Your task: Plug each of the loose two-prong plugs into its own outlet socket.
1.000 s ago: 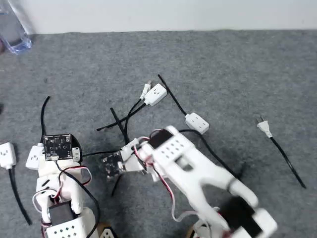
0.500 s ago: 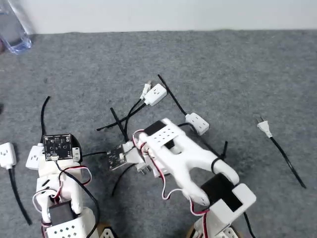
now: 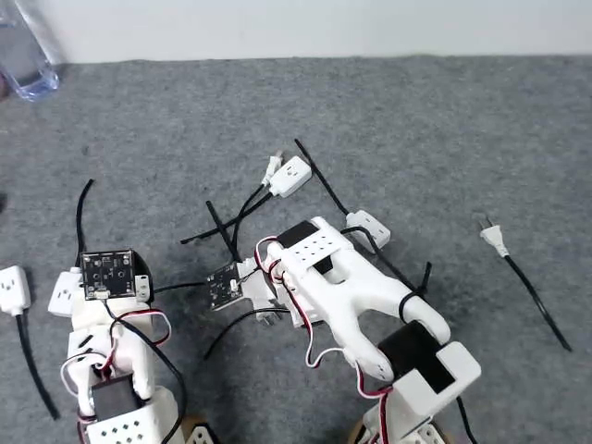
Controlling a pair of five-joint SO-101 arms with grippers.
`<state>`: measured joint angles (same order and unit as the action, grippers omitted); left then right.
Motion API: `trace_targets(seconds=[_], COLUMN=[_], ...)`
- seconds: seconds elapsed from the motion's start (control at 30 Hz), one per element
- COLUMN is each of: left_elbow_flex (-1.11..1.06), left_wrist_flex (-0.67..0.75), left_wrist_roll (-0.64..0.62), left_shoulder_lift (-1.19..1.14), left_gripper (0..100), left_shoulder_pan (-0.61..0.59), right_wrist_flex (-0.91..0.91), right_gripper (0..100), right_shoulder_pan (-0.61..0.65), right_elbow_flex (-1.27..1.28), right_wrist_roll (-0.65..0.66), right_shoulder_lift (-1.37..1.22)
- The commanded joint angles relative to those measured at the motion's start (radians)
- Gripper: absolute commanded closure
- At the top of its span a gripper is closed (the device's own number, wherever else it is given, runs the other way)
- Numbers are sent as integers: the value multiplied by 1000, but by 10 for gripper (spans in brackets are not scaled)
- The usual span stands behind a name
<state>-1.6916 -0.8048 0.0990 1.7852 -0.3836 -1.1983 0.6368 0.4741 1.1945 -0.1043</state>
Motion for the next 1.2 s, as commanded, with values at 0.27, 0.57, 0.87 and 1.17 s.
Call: trace_targets(seconds=[0.27,0.57,0.87,1.17], left_elbow_flex=[5,5,5,5], left_wrist_flex=[9,8,8,8], left_wrist_roll=[8,8,8,8], left_shoulder_lift=[0,0,0,-3], left_gripper=[877,877,877,877], left_shoulder_pan=[-3,-3,-3,-3], right_wrist_flex=[-216,-374,-357,-125], right_gripper=[989,989,989,989], right_shoulder_pan=[-18,-272,-751,-1024], right_elbow_flex=[-49,-140,-190,-190], right_wrist_roll=[49,175,451,520], right_shoulder_lift=[395,549,549,394])
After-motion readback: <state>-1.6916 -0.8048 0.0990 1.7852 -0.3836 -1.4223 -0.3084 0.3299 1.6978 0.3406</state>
